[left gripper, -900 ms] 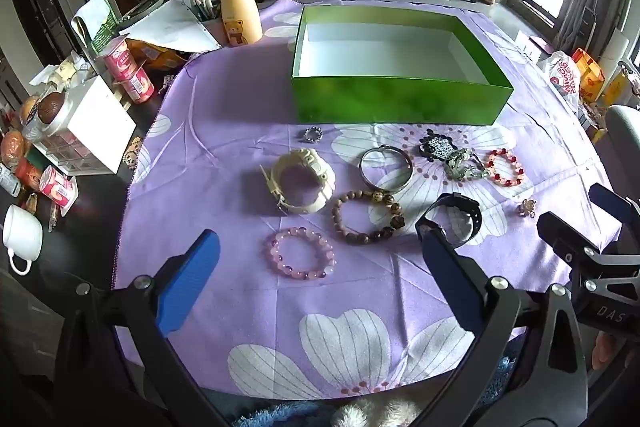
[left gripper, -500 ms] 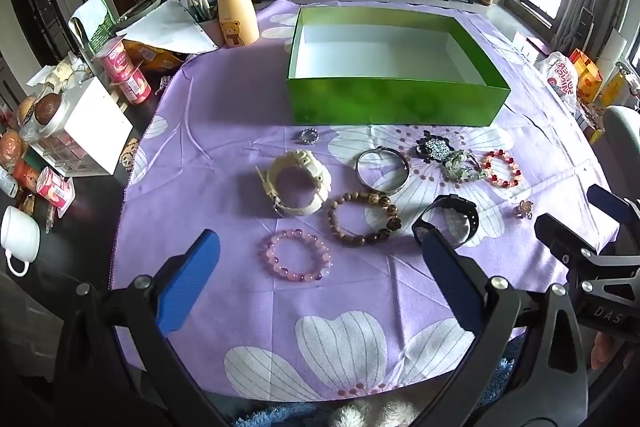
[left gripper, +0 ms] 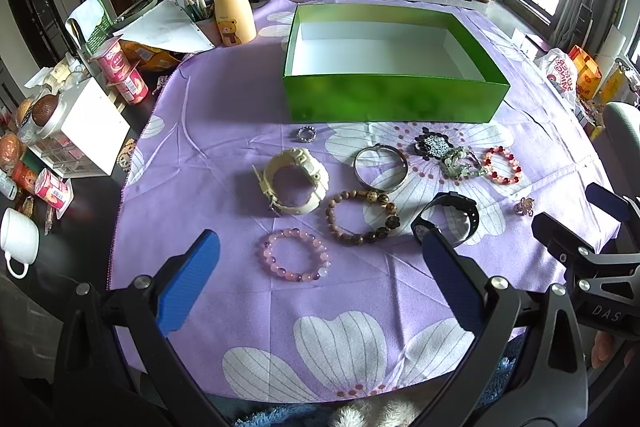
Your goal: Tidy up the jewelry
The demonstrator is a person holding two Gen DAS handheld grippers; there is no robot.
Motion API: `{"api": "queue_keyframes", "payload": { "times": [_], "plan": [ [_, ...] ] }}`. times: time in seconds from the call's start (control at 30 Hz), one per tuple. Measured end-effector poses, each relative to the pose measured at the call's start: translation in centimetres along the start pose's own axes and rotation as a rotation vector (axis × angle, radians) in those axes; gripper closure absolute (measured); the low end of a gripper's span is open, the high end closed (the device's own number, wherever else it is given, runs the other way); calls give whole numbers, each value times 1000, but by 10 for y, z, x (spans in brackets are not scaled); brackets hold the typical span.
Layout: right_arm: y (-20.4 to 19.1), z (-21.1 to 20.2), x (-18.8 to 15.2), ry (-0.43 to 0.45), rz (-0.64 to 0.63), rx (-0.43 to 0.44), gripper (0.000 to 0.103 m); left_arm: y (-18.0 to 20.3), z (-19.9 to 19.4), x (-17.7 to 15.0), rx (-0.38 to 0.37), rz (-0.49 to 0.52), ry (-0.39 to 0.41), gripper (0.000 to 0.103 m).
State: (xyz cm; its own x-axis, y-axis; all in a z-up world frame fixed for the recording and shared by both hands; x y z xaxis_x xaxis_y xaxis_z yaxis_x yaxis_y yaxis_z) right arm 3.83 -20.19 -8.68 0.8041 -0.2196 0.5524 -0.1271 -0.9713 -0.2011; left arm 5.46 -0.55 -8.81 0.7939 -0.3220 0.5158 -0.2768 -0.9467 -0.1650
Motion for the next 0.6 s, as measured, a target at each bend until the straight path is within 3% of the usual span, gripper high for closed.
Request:
{"api": "queue_keyframes", "payload": {
  "times": [0.6],
  "plan": [
    [0,2,0,0,2,3,1,3,5,1,-4,1,-3,2]
  ]
}}
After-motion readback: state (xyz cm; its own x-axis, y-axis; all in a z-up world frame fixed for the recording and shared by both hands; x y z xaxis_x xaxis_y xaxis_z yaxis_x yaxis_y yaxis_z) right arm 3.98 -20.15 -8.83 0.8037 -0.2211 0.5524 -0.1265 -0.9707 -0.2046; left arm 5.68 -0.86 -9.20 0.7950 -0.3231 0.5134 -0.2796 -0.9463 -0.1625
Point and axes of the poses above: each gripper's, at about its wrist camera, not at the fingertips, and z roughly the way its jaws point, y to its right, x to its top, the point moved 10 cm from there along z, roughly the way its jaws point, and after that the axes turned 13 degrees about z, right-handed, at the moved point
